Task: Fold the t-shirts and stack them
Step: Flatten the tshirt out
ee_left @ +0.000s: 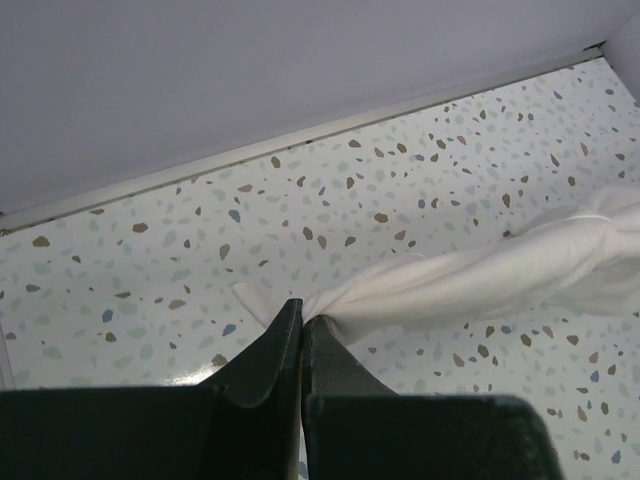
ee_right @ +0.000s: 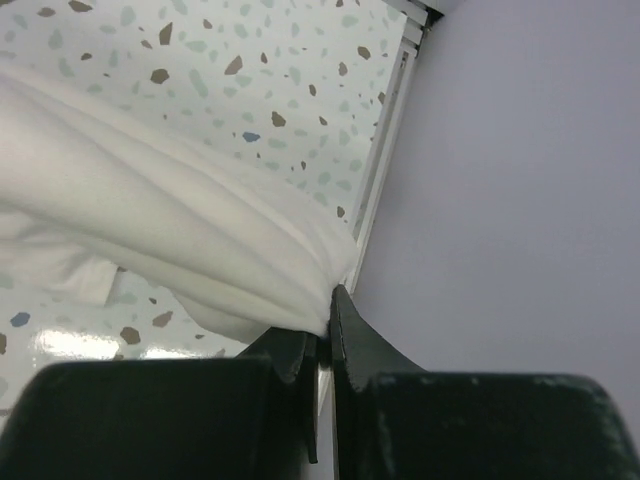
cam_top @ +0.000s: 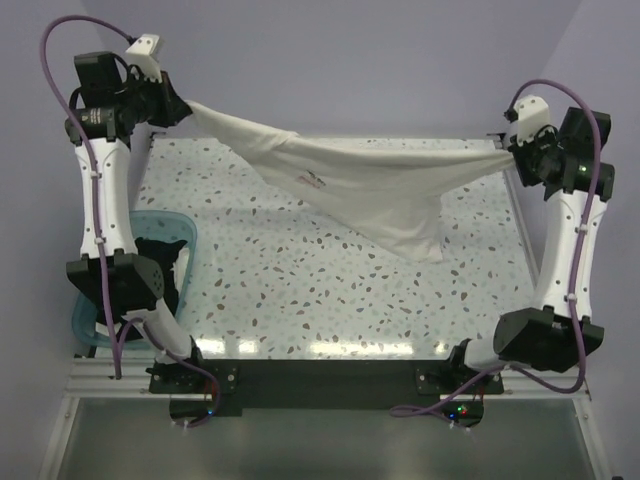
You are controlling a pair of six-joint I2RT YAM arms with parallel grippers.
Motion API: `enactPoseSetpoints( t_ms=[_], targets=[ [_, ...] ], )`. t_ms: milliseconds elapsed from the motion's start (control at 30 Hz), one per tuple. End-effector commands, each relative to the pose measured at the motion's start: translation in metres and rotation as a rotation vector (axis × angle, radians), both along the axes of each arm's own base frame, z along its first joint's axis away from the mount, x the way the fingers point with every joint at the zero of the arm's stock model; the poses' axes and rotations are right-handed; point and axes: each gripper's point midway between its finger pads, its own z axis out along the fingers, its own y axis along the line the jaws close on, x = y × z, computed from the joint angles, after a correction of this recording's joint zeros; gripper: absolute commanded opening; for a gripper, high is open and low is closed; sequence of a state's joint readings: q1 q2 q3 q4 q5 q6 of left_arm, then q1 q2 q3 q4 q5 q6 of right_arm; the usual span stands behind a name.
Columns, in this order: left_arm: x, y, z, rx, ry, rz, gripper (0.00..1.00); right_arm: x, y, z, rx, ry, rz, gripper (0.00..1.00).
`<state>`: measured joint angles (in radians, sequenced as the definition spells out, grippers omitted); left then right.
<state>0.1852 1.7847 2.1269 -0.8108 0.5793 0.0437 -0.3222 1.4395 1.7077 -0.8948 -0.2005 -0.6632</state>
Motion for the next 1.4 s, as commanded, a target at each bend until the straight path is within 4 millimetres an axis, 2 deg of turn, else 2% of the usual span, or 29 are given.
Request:
enactPoseSetpoints(
  t_ms=[0,67,100,133,167,200,233,267,300,367,400,433,467,533,567,600,667,700,800,833,867,933,967,1033,1067,1100,1167,1200,1367],
  targets=[
    [-0.021,-0.013,0.047,-0.041,-0.108,-0.072,0.0,-0.035,0.024,0.028,0.025,-0.055,0.074,0.0],
    [-0.036,-0.017,0.026,-0.028,-0.037,-0.11,0.0,-0.057,0.033,0.012,-0.003,0.001,0.13,0.0],
    [-0.049,-0.021,0.022,-0.021,-0.02,-0.131,0.0,-0.079,0.038,0.016,-0.082,-0.006,0.191,0.0],
    [-0.06,-0.023,-0.014,-0.031,0.084,-0.141,0.0,-0.102,0.048,-0.026,-0.058,0.118,0.249,0.0],
    [-0.069,-0.022,-0.03,0.0,0.111,-0.158,0.0,-0.12,0.053,-0.04,-0.084,0.151,0.294,0.0],
    [-0.083,-0.021,-0.039,0.027,0.13,-0.148,0.0,-0.145,0.059,-0.085,-0.106,0.277,0.383,0.0],
    [-0.097,-0.021,-0.083,0.014,0.243,-0.151,0.0,-0.168,0.062,-0.094,-0.161,0.287,0.42,0.0],
    [-0.105,-0.02,-0.1,0.032,0.278,-0.163,0.0,-0.184,0.064,-0.113,-0.188,0.345,0.469,0.0],
    [-0.114,-0.019,-0.116,0.038,0.317,-0.161,0.0,-0.206,0.066,-0.153,-0.211,0.45,0.558,0.0],
    [-0.133,-0.024,-0.17,0.011,0.469,-0.172,0.0,-0.233,0.057,-0.18,-0.318,0.552,0.639,0.34],
    [-0.137,-0.026,-0.185,-0.005,0.516,-0.176,0.0,-0.247,0.058,-0.199,-0.304,0.616,0.666,0.56],
    [-0.146,-0.031,-0.206,-0.027,0.588,-0.189,0.02,-0.25,0.056,-0.202,-0.314,0.634,0.673,0.85],
    [-0.147,-0.033,-0.222,-0.048,0.648,-0.188,0.04,-0.25,0.058,-0.204,-0.304,0.64,0.685,0.91],
    [-0.139,-0.032,-0.235,-0.067,0.67,-0.169,0.07,-0.238,0.062,-0.188,-0.261,0.603,0.667,0.97],
    [-0.133,-0.031,-0.244,-0.087,0.703,-0.142,0.07,-0.228,0.07,-0.19,-0.137,0.624,0.644,0.97],
    [-0.122,-0.028,-0.242,-0.076,0.684,-0.129,0.08,-0.206,0.069,-0.17,-0.113,0.571,0.598,0.97],
    [-0.112,-0.028,-0.251,-0.09,0.717,-0.118,0.08,-0.177,0.081,-0.174,0.126,0.647,0.512,0.93],
    [-0.104,-0.027,-0.247,-0.078,0.706,-0.115,0.08,-0.152,0.081,-0.159,0.172,0.627,0.482,0.85],
    [-0.096,-0.029,-0.254,-0.061,0.728,-0.11,0.08,-0.085,0.101,-0.154,0.35,0.615,0.381,0.7],
    [-0.095,-0.03,-0.258,-0.057,0.741,-0.109,0.08,-0.069,0.118,-0.151,0.38,0.61,0.355,0.69],
    [-0.094,-0.032,-0.259,-0.056,0.746,-0.112,0.08,-0.034,0.125,-0.152,0.358,0.55,0.36,0.69],
    [-0.094,-0.036,-0.264,-0.054,0.758,-0.113,0.08,-0.002,0.147,-0.155,0.342,0.517,0.328,0.67],
    [-0.094,-0.037,-0.266,-0.046,0.762,-0.112,0.08,0.03,0.154,-0.156,0.337,0.466,0.329,0.67],
    [-0.094,-0.043,-0.27,-0.041,0.772,-0.121,0.08,0.059,0.172,-0.164,0.347,0.449,0.305,0.61],
    [-0.095,-0.046,-0.271,-0.037,0.774,-0.13,0.08,0.085,0.176,-0.153,0.342,0.375,0.308,0.61],
    [-0.096,-0.048,-0.272,-0.036,0.777,-0.134,0.08,0.099,0.177,-0.178,0.339,0.405,0.281,0.61],
    [-0.097,-0.052,-0.272,-0.022,0.777,-0.151,0.09,0.128,0.186,-0.182,0.321,0.347,0.284,0.61],
    [-0.097,-0.054,-0.272,-0.017,0.777,-0.156,0.09,0.136,0.186,-0.2,0.31,0.363,0.276,0.61],
    [-0.099,-0.057,-0.277,-0.017,0.804,-0.175,0.11,0.167,0.206,-0.236,0.264,0.366,0.323,0.64]
  ],
)
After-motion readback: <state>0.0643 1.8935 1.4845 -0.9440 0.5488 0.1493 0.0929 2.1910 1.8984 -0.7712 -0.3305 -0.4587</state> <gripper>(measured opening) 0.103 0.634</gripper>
